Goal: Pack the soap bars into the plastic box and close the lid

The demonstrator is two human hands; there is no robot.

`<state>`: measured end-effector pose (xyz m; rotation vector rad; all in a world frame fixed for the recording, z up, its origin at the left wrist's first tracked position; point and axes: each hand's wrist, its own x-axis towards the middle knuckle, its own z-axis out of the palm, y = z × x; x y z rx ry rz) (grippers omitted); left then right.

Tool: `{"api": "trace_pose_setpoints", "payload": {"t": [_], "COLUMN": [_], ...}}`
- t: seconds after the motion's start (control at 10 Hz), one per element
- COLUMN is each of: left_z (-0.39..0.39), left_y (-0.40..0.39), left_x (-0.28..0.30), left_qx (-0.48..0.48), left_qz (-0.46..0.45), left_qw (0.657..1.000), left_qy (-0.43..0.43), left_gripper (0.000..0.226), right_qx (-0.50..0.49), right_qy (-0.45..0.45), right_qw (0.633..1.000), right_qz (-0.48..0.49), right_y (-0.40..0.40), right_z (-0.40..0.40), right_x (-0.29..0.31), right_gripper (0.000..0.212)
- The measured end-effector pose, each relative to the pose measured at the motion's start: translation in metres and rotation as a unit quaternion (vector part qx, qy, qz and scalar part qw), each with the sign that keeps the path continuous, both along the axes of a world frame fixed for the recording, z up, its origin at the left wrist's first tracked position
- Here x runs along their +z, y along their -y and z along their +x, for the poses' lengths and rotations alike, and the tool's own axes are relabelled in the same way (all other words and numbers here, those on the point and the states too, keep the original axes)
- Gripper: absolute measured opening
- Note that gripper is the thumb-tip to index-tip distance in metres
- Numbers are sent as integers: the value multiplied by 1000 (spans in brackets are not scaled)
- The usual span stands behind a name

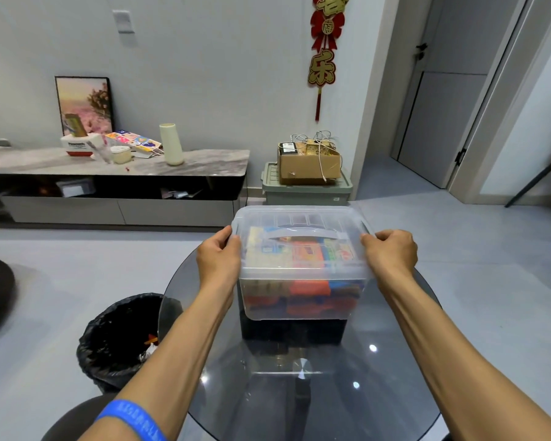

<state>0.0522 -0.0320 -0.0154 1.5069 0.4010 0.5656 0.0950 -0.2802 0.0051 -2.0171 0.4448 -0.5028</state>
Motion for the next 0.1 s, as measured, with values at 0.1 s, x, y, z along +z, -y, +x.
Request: {"api": "trace_pose_setpoints", "payload": {"t": [0.1], "left_z": [-4], "left_y": [-1], "left_x": [9], "left_qx": [-64], "left_qz": [68], "left_qw": [995], "left_qy": [-27], "left_gripper": [27], "right_qx": [31], "right_qy": [-25], "right_qw": [998], "right_qz": [-45], "right_y": [5], "right_z": [-13], "right_x": [3], "right_gripper": [32]}}
